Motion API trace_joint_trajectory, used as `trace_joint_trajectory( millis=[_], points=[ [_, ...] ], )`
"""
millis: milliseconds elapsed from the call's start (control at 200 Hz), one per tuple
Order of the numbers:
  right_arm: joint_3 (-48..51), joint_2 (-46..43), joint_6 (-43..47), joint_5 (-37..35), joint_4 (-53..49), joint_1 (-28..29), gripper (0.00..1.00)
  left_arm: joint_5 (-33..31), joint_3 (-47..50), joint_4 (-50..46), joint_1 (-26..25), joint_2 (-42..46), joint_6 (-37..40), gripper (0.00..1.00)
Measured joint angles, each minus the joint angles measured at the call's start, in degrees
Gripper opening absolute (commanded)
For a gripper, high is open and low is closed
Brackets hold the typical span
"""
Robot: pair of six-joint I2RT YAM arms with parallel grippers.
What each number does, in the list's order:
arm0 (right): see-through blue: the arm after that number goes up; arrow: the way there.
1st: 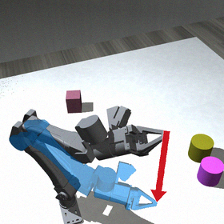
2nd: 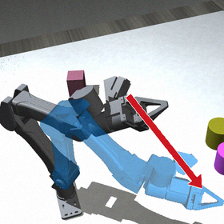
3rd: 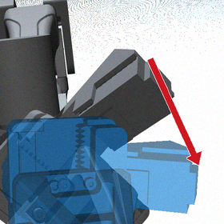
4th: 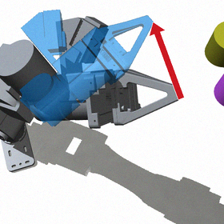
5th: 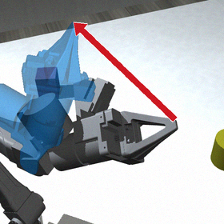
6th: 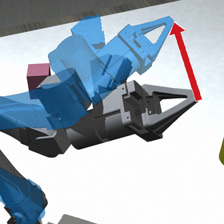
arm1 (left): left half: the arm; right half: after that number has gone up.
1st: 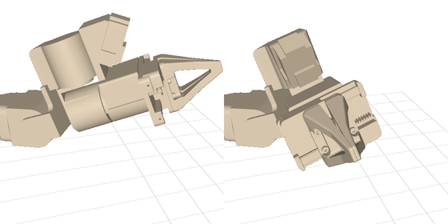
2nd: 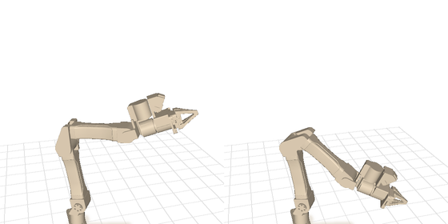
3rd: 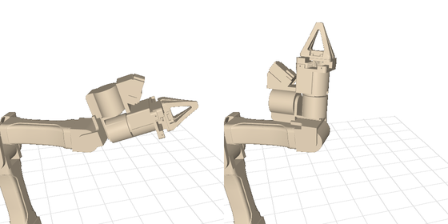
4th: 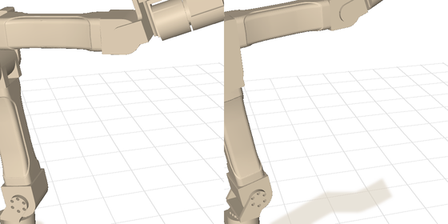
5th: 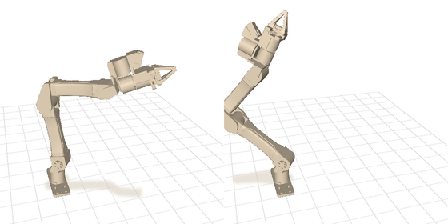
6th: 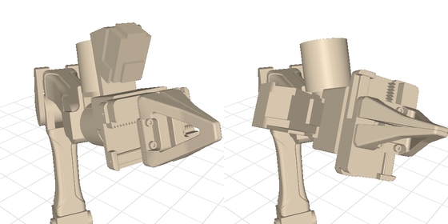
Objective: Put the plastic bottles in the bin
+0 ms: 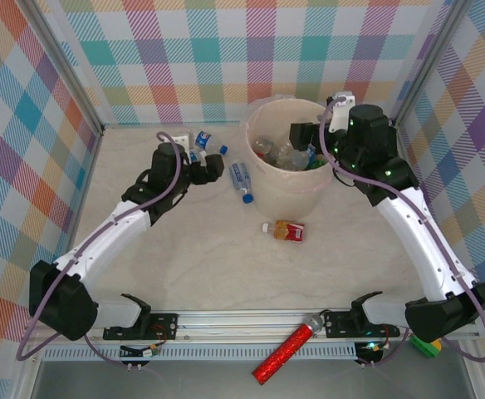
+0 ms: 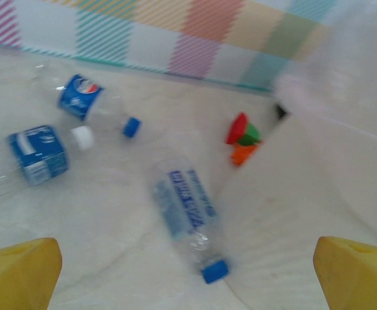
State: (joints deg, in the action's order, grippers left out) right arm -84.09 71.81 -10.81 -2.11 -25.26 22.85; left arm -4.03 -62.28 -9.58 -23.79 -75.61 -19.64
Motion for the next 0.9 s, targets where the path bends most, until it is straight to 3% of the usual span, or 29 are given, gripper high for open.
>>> trace_joint_trajectory(
  millis=[205, 410, 900],
  points=[
    [5.25, -2.49, -2.47, 6.75, 2.43, 0.11, 0.99, 0.96, -3.32, -0.72, 7.19, -8.59, -2.82, 0.98],
    [7.08, -3.23, -3.91, 11.50, 3.45, 0.39, 0.99, 1.57, -10.86, -0.13, 11.02, -20.79, -3.04, 0.97],
    [9.40, -7.17, -4.04, 12.72, 4.66, 0.48, 0.99, 2.49, -33.79, -6.05, 16.63, -44.61, 4.68, 0.98]
  ],
)
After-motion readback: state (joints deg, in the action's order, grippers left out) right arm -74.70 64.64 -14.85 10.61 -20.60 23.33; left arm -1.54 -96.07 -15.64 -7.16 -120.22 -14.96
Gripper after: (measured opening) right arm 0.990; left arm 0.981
